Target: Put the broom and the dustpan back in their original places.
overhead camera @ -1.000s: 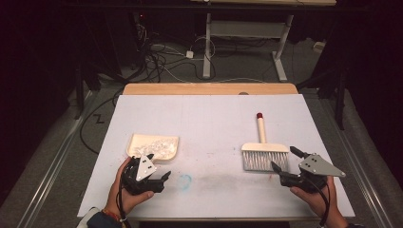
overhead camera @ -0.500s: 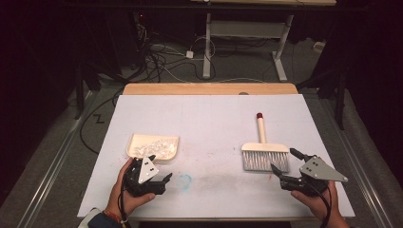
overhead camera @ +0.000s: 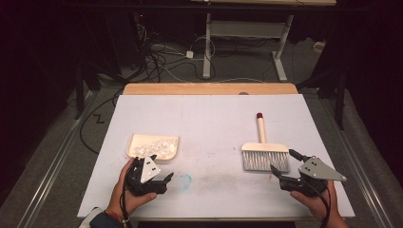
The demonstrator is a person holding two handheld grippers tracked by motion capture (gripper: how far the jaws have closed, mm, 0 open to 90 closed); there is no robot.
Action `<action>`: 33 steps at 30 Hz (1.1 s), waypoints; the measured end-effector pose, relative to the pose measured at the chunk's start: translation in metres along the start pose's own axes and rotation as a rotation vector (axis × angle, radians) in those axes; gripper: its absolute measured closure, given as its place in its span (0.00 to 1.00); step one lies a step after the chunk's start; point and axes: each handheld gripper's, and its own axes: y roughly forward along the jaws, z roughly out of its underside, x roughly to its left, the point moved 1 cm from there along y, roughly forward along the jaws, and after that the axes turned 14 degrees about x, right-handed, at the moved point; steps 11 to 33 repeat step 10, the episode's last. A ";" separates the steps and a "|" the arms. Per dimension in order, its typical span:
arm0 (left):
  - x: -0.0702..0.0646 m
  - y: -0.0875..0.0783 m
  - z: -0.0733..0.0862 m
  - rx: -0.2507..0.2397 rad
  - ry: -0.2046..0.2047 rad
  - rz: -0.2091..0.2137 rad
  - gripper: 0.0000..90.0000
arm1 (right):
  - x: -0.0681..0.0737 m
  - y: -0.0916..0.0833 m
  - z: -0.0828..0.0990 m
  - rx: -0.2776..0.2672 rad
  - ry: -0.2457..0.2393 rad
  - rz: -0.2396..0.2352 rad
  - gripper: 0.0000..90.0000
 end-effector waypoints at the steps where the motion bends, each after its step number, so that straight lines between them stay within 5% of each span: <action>1: 0.001 0.000 -0.001 -0.002 -0.009 0.000 0.20 | 0.000 -0.001 -0.001 -0.003 0.008 -0.005 0.23; 9: 0.004 0.005 -0.003 -0.004 -0.047 0.037 0.20 | -0.004 0.000 -0.003 -0.013 0.032 -0.016 0.23; 33: 0.004 0.007 -0.004 0.002 -0.038 0.033 0.20 | -0.005 0.000 -0.003 -0.012 0.027 -0.010 0.23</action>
